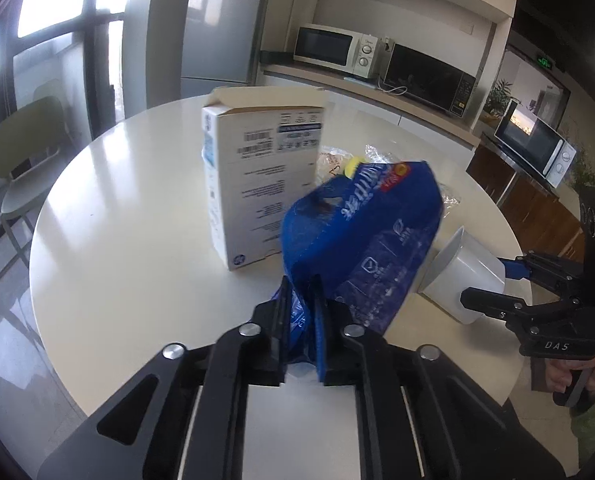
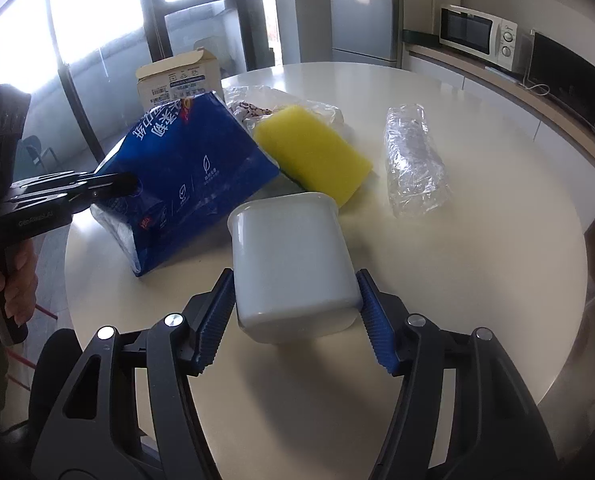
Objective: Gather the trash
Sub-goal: 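Grasp the blue tissue bag with the left tool while the right tool grasps the white container, then carry the blue bag and white container down over the blue wastebasket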
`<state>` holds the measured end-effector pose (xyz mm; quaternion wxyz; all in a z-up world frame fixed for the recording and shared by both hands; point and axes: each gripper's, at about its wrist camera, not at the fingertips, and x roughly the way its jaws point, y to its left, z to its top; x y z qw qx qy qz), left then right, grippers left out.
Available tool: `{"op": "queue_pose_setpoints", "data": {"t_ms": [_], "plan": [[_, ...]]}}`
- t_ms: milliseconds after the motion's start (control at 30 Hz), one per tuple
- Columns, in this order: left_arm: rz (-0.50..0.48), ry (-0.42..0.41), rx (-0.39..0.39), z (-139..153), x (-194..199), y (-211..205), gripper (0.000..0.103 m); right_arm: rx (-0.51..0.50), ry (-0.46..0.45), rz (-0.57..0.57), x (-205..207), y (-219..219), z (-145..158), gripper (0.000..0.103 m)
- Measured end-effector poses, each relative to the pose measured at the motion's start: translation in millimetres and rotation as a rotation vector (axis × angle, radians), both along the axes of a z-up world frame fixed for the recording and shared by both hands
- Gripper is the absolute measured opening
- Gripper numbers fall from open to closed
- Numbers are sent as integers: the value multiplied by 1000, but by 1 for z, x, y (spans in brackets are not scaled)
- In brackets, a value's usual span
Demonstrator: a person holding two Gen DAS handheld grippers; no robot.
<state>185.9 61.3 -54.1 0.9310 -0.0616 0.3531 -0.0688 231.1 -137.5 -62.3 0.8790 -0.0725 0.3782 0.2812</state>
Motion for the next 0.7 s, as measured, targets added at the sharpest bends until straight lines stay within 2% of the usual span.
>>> {"op": "queue_pose_setpoints", "data": {"t_ms": [167,367,700], "plan": [[8,-22,18,6,-9,-3,2,13,-17,-11,-10,-1,2,57],[5,-37,-19,12,-22,-5,1,22,-27,-27,-21,-9,5,57],[30,-83,-23,24,-57,-11,1,46,-59,-35,-49,-15,14,57]]}}
